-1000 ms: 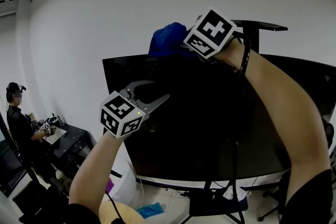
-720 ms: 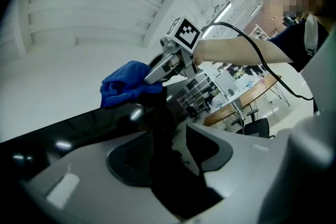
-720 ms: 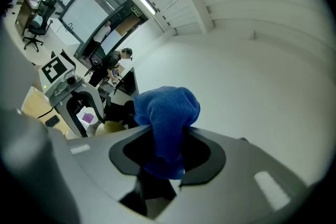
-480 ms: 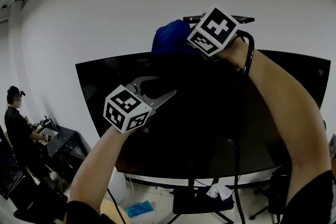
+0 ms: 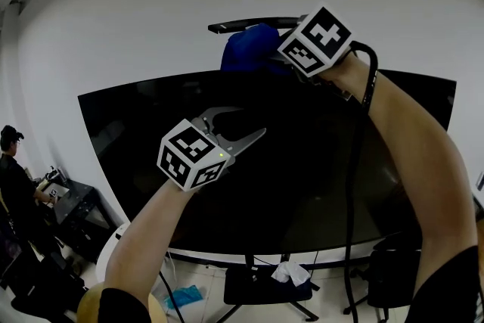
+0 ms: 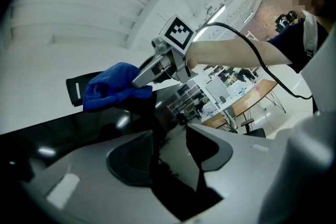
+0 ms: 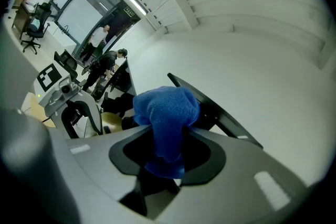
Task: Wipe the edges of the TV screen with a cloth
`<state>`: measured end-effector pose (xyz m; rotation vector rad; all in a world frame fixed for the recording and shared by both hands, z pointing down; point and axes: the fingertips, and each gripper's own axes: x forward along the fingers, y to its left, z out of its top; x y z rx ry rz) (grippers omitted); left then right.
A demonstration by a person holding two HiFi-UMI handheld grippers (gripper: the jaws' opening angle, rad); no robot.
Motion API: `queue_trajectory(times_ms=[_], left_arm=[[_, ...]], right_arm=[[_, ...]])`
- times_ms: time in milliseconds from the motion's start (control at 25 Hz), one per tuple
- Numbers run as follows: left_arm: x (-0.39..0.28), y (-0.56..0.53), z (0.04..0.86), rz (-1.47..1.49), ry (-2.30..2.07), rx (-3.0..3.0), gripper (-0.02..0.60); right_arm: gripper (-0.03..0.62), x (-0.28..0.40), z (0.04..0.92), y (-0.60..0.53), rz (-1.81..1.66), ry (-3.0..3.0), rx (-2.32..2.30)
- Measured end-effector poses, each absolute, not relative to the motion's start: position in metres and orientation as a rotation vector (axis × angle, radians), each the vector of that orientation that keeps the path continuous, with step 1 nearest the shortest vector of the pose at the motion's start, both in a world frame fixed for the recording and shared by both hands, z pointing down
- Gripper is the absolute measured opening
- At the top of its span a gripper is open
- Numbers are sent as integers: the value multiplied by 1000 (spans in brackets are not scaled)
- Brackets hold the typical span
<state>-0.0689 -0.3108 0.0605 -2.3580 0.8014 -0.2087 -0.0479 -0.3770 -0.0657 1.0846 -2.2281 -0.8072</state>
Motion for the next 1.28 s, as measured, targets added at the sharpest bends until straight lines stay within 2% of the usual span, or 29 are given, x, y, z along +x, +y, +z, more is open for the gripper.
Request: queue_trajectory(times_ms=[600,1280], left_arm=[[34,-319,67,-199,690,-2374,184],[237,-295,86,-212,771,-2404,184]], right_arm=[[146,94,-69,-378,-771,-2167,1201],[146,328,-61,-361,-765,-2183,1201]])
